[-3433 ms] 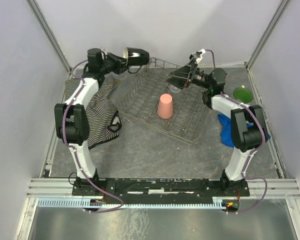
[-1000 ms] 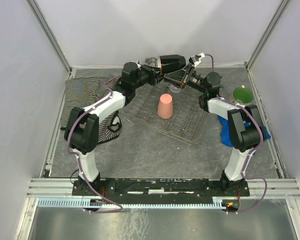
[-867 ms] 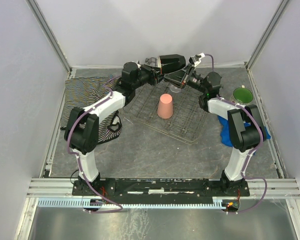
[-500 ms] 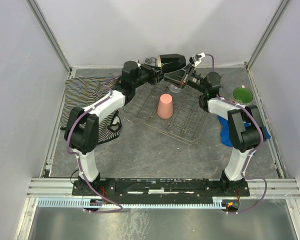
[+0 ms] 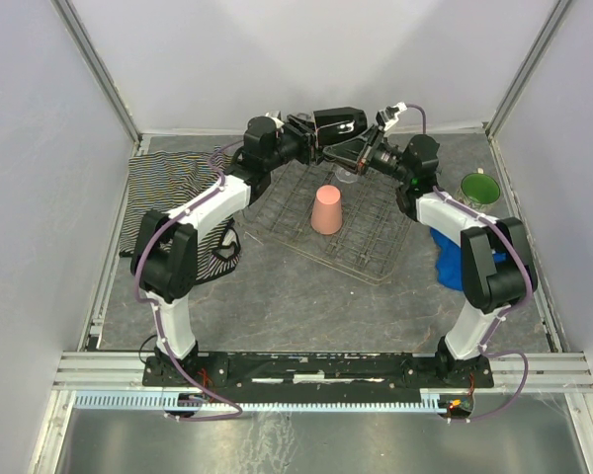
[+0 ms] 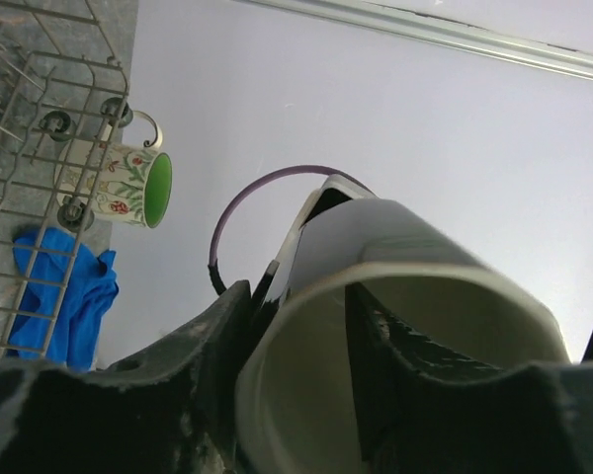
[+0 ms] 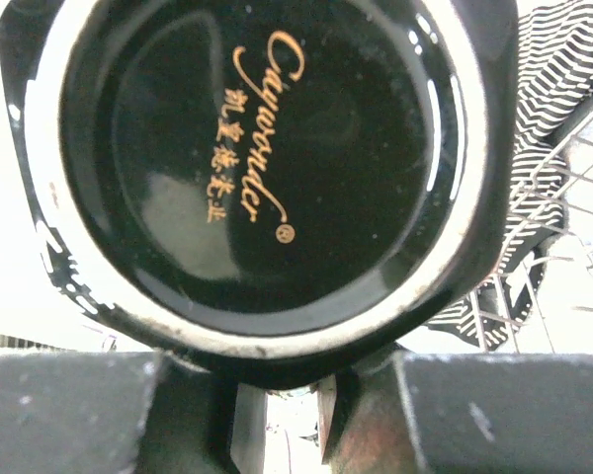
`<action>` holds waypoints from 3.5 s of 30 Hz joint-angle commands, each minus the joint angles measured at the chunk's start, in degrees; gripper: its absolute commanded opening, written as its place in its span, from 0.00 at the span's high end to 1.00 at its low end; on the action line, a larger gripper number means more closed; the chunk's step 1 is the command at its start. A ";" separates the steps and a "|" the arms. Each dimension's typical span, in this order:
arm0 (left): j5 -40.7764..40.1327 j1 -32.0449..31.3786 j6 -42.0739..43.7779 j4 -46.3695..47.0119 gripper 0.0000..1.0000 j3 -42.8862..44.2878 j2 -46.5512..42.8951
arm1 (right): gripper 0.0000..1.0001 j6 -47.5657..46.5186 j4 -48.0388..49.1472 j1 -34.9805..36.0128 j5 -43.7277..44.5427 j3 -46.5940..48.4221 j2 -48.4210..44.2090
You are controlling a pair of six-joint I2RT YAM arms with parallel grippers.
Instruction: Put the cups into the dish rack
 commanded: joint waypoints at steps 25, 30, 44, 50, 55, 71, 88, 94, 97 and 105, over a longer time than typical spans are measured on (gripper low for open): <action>1.03 4.77 9.35 0.22 0.36 -9.14 -7.42 | 0.99 -23.94 -30.75 -8.72 3.84 4.86 -8.13; 0.83 10.27 19.09 -10.23 0.36 -5.32 -6.49 | 0.99 -36.13 -47.01 -10.39 7.29 9.65 -9.36; -12.50 14.75 67.95 -58.29 0.38 40.27 15.14 | 0.99 -51.92 -70.16 -10.79 18.37 19.53 -11.00; -18.86 14.10 75.76 -59.56 0.44 42.73 17.51 | 0.99 -51.70 -72.18 -10.93 18.56 21.66 -10.87; -21.47 13.34 79.96 -59.94 0.45 46.36 21.35 | 0.99 -50.36 -71.96 -10.87 17.29 23.05 -9.82; -24.59 11.93 84.69 -60.76 0.46 48.58 27.00 | 0.99 -49.34 -70.16 -10.94 16.27 20.36 -9.43; -25.57 11.74 85.15 -61.58 0.30 48.06 28.20 | 0.99 -48.52 -68.98 -10.94 15.30 19.88 -8.83; -27.34 11.93 85.72 -61.87 0.36 50.70 31.53 | 0.99 -48.58 -69.43 -10.86 15.52 20.18 -8.77; -26.93 11.84 85.64 -61.96 0.36 50.94 32.79 | 0.99 -49.08 -70.24 -10.89 16.27 20.41 -8.51; -29.21 11.60 83.05 -62.67 0.75 52.75 35.33 | 0.99 -53.58 -77.96 -11.09 21.67 25.05 -6.08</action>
